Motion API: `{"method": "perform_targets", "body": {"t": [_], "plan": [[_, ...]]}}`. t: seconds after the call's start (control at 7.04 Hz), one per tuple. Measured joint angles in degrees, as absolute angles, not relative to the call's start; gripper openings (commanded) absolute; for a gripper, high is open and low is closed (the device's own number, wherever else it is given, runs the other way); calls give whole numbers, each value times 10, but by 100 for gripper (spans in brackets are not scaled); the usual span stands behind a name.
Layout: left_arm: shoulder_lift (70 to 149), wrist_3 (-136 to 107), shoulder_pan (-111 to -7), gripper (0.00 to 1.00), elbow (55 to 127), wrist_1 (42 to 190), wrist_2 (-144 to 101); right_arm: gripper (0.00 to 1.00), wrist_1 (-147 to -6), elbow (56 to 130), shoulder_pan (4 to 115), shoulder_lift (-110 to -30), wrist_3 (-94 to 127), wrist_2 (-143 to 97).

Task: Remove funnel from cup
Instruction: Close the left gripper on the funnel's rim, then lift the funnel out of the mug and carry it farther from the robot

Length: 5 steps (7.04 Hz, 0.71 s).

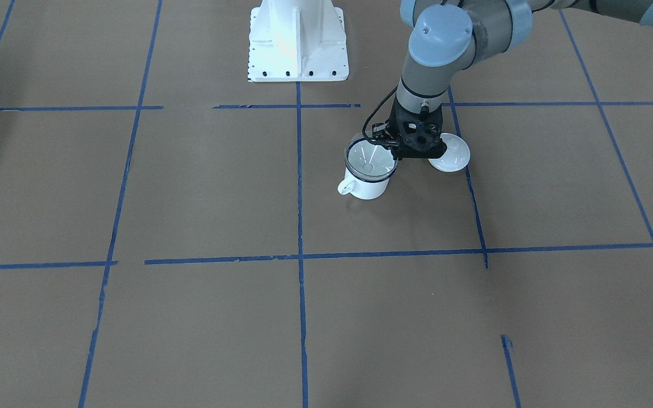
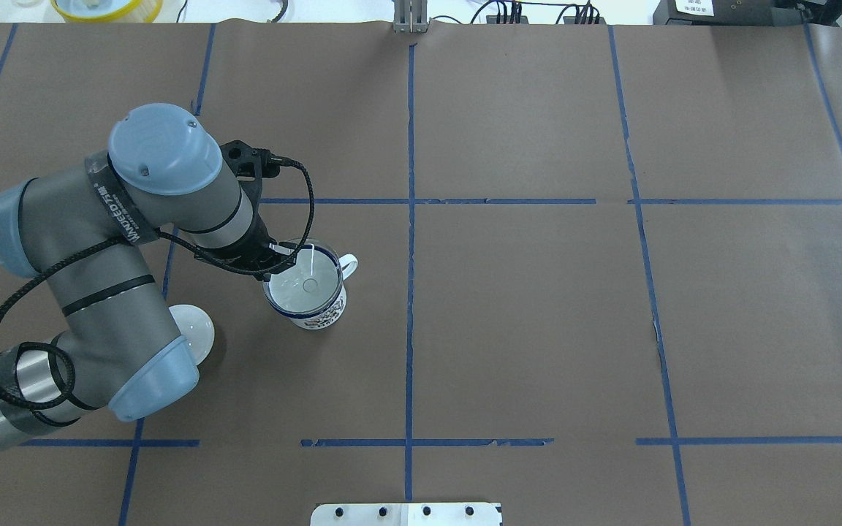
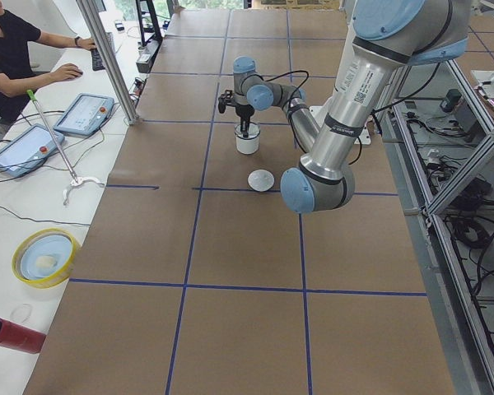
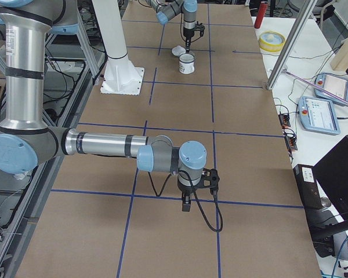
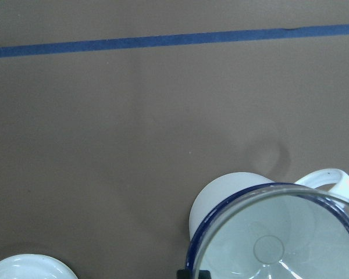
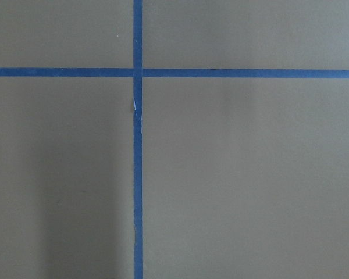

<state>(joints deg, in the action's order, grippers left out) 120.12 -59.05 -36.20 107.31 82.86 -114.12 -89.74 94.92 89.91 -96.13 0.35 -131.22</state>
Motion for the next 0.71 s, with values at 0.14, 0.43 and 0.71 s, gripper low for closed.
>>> {"method": "perform_targets", "body": {"t": [0.14,0.43,0.71], "plan": [[1201,-589,-363,0,1081,828,-1143,100,-897,949,899,-961,3,-1312],[1201,-586,-377,0,1107,814,-1146,100,-897,949,899,-961,4,-1312],[1203,-556,-412,0,1157,756,-1157,100,-897,949,899,-961,4,-1312]]}}
